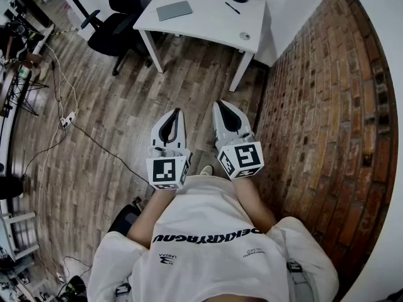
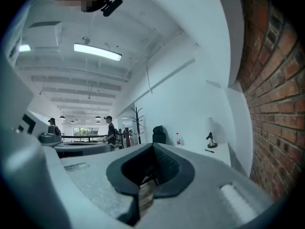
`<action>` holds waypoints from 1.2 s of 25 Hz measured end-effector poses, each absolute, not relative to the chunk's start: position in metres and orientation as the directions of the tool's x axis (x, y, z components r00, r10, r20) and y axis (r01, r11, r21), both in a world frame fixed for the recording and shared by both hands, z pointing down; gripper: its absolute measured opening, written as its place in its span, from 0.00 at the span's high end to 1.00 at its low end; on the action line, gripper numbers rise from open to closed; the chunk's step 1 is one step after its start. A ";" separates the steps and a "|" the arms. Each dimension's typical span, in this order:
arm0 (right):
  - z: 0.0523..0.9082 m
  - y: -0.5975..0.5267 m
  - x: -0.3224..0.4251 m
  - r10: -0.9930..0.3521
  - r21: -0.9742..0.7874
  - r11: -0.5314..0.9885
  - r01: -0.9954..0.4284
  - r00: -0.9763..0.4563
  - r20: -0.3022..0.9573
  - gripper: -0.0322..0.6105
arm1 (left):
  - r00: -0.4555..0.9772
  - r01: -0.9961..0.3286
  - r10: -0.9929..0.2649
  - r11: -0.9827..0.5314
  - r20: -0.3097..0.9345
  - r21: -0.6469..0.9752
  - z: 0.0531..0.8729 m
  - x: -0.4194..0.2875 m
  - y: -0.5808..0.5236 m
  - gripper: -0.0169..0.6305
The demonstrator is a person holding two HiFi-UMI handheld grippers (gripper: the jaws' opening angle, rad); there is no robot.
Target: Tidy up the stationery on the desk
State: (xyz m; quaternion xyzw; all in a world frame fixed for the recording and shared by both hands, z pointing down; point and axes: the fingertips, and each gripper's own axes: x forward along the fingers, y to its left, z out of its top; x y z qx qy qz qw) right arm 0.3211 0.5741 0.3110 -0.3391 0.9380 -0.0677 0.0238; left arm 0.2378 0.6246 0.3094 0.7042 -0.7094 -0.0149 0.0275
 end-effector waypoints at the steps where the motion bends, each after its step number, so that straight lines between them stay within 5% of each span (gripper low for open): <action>1: 0.311 0.573 0.322 -0.640 -0.149 0.760 -0.632 -0.769 -0.005 0.95 | -0.009 -0.998 -1.000 0.010 0.019 0.059 0.311 0.238 0.624 0.98; 18: 0.324 0.532 0.318 -0.678 -0.166 0.724 -0.670 -0.735 0.007 0.95 | 0.012 -0.997 -0.999 -0.009 0.042 0.071 0.335 0.228 0.587 0.98; 30: 0.349 0.374 0.244 -0.745 -0.172 0.653 -0.738 -0.667 0.030 0.95 | 0.082 -0.994 -0.995 -0.077 0.051 0.084 0.356 0.145 0.421 0.98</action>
